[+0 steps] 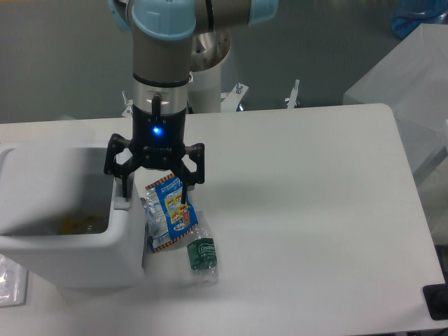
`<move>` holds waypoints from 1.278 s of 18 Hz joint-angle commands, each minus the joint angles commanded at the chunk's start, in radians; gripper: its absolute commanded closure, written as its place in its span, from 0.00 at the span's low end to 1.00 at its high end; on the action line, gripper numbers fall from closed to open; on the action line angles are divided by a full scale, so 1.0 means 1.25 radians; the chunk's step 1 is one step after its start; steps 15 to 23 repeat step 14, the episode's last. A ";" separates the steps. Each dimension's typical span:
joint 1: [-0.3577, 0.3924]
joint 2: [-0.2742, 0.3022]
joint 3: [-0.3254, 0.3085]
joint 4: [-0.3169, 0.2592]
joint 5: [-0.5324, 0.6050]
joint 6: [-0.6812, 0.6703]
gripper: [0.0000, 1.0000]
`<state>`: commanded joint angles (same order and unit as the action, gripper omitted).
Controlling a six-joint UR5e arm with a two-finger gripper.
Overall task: Open the trash can
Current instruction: 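Push the gripper against the lid edge to flip the lid open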
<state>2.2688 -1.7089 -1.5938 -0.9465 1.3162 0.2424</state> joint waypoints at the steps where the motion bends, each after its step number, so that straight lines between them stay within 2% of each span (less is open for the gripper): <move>1: 0.000 0.000 0.001 0.000 0.001 0.000 0.00; 6: 0.004 -0.004 0.049 0.000 0.005 0.002 0.00; 9: 0.040 -0.011 0.081 0.001 0.010 0.017 0.00; 14: 0.092 -0.013 0.086 0.000 0.074 0.160 0.00; 23: 0.092 -0.013 0.086 0.000 0.074 0.160 0.00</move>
